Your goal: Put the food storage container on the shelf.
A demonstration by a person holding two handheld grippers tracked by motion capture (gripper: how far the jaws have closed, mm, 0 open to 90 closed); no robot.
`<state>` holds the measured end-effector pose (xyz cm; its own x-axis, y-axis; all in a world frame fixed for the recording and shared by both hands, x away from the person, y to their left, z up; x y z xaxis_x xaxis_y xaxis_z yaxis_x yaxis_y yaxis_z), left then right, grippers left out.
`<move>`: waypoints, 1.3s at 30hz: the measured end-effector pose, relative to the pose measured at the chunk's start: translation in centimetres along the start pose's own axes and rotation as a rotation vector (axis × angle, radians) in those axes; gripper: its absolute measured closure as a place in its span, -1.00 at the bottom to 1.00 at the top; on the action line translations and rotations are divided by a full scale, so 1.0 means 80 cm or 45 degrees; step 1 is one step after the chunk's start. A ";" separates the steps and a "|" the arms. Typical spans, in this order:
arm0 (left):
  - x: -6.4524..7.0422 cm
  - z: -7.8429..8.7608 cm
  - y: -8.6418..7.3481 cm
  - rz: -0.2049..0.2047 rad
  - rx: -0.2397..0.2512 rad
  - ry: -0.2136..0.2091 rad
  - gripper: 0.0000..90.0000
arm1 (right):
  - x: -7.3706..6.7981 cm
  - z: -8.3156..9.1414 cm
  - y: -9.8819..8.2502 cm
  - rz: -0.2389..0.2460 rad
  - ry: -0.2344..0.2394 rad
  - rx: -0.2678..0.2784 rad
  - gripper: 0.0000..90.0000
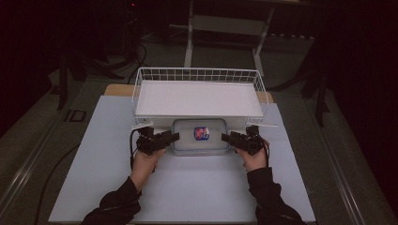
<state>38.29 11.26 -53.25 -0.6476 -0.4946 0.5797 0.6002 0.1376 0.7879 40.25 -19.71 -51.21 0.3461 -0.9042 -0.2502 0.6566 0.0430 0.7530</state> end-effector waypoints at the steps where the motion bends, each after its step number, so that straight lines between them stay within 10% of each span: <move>1: 0.000 -0.002 0.001 0.004 0.003 0.013 0.05 | 0.000 -0.001 0.001 -0.005 -0.008 0.004 -0.07; 18: 0.019 0.011 0.008 -0.054 0.004 0.068 -0.05 | -0.005 0.007 0.001 0.008 -0.055 0.018 -0.14; 29: 0.045 0.039 0.000 -0.057 -0.052 0.007 -0.11 | -0.013 0.039 -0.012 0.037 -0.032 0.029 -0.17; 39: 0.076 0.058 -0.018 -0.111 -0.132 -0.116 -0.73 | -0.041 0.062 -0.028 0.090 0.031 0.050 -0.17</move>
<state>31.27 12.06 -49.91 -0.7363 -0.4203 0.5303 0.5821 0.0061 0.8131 34.37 -18.95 -49.06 0.4074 -0.8888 -0.2101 0.6035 0.0894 0.7923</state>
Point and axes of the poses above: each handheld gripper's, and its own axes: z roughly backward along the jaws, y roughly out of its top, x roughly to its right, the point moved 4 cm from there along -z, roughly forward along the jaws, and after that the axes turned 15 degrees about -y, right-handed, at the moved point
